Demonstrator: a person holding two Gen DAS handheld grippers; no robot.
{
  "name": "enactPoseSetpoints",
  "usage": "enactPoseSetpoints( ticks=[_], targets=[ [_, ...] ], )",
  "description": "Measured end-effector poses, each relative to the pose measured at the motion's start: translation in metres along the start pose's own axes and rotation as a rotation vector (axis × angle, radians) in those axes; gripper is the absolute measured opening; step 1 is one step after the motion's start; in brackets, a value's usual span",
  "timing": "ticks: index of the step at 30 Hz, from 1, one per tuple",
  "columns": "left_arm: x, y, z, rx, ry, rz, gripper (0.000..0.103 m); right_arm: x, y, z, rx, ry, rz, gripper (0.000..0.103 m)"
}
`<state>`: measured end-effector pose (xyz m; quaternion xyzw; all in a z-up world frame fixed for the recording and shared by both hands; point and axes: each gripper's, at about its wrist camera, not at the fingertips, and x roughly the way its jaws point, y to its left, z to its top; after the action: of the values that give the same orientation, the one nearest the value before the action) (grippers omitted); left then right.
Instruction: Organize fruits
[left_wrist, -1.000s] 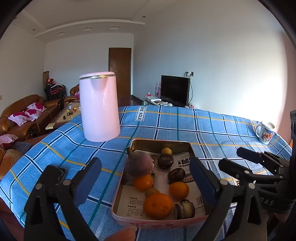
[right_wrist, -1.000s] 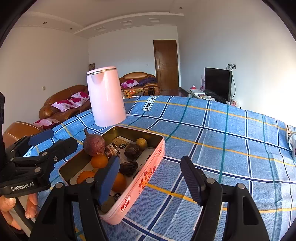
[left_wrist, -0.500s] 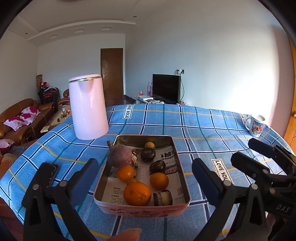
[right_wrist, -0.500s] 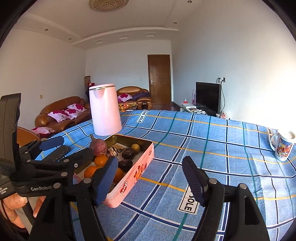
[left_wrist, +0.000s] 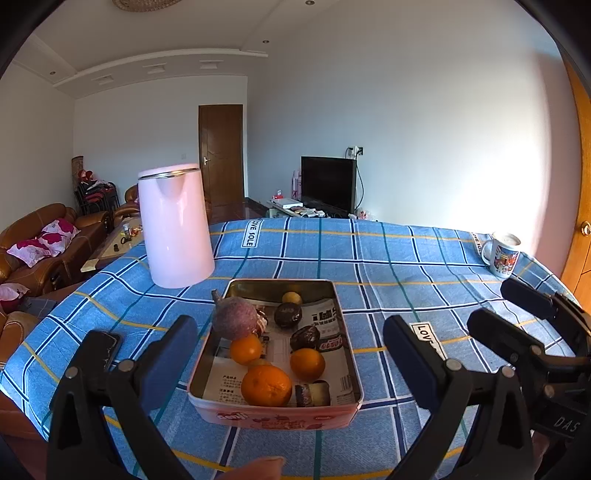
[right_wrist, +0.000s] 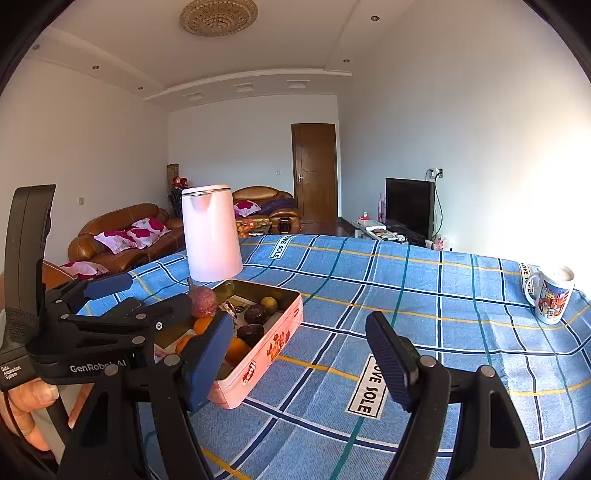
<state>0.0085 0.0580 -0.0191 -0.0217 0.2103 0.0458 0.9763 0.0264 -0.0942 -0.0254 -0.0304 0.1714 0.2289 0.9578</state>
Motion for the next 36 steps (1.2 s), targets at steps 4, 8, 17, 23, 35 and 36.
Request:
enactPoseSetpoints(
  ticks=[4, 8, 17, 23, 35, 36],
  targets=[
    [-0.002, -0.001, 0.001, 0.001, -0.005, 0.001, 0.103, -0.004, 0.001, 0.000, -0.003, -0.009, 0.000, 0.076],
    [-0.003, -0.002, 0.001, 0.005, -0.007, 0.003, 0.103, -0.006, 0.001, -0.001, -0.003, -0.013, 0.002, 0.076],
    [-0.005, -0.004, 0.001, 0.020, -0.010, 0.006, 0.103, -0.009, -0.001, -0.002, -0.001, -0.019, -0.002, 0.076],
    [-0.006, -0.007, 0.002, 0.025, -0.015, 0.006, 0.103, -0.012, -0.004, -0.001, 0.002, -0.025, -0.006, 0.076],
    [-0.003, -0.007, 0.002, 0.023, -0.008, 0.028, 0.103, -0.013, -0.008, -0.003, 0.009, -0.020, -0.009, 0.076],
    [-0.002, -0.007, 0.002, 0.020, -0.007, 0.024, 0.103, -0.013, -0.008, -0.003, 0.010, -0.019, -0.010, 0.076]
  ],
)
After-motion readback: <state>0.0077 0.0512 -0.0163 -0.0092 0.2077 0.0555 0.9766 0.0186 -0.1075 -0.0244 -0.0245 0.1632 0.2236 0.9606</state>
